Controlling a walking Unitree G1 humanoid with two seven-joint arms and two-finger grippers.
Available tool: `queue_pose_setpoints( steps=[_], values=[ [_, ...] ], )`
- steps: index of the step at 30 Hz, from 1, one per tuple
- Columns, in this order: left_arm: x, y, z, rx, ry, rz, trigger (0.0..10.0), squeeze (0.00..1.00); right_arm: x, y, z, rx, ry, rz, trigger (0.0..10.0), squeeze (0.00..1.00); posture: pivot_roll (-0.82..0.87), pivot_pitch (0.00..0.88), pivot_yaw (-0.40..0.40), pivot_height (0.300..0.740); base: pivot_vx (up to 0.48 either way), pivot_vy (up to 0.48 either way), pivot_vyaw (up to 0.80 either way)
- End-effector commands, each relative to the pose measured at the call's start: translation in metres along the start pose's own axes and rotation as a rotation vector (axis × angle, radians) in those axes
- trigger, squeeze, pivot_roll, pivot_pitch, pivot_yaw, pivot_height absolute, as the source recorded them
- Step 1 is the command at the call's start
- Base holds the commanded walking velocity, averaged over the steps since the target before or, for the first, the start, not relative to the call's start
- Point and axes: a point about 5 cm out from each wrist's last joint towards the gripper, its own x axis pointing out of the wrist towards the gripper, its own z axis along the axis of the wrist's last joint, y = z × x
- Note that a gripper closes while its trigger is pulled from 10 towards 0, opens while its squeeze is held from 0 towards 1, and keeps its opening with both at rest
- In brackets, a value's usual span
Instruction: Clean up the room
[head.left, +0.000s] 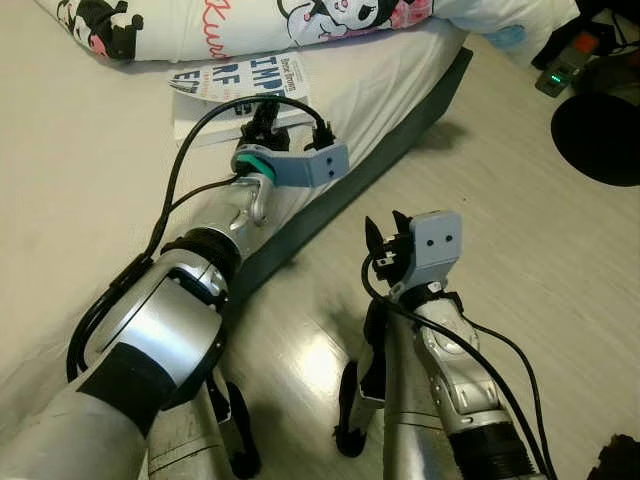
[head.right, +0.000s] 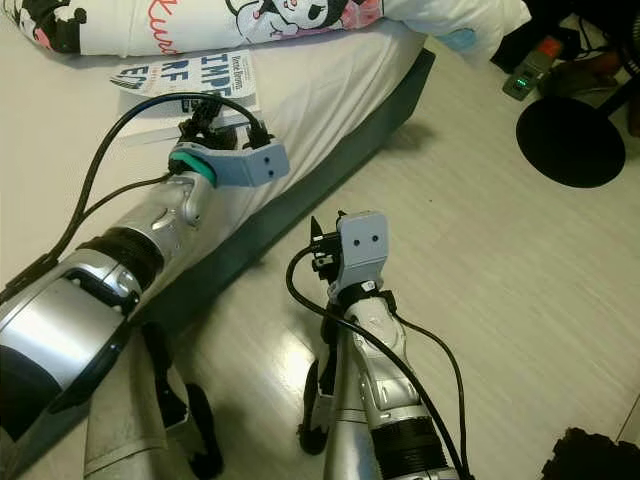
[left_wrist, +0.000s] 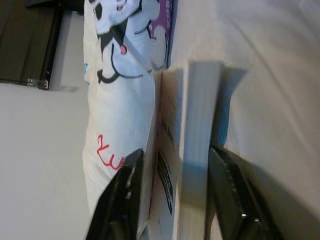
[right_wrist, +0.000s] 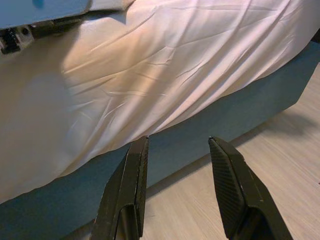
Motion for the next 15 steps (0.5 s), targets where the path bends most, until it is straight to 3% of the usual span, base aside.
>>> queue_pose_setpoints(
  steps=[1, 15],
  values=[
    [-0.0063, -0.0103, -0.0097, 0.012, 0.027, -0.042, 0.0, 0.00, -0.0048, -0.0018, -0.0084, 0.004, 0.029, -0.008, 10.0, 0.00, -0.07, 0.348, 0.061, 0.532, 0.000, 0.000, 0.00],
    [-0.0059, -0.0074, -0.0123, 0.017, 0.030, -0.018, 0.0, 0.00, -0.0032, -0.0016, -0.0079, 0.003, 0.026, -0.004, 10.0, 0.00, -0.07, 0.340, 0.058, 0.532, 0.000, 0.000, 0.00]
  ],
)
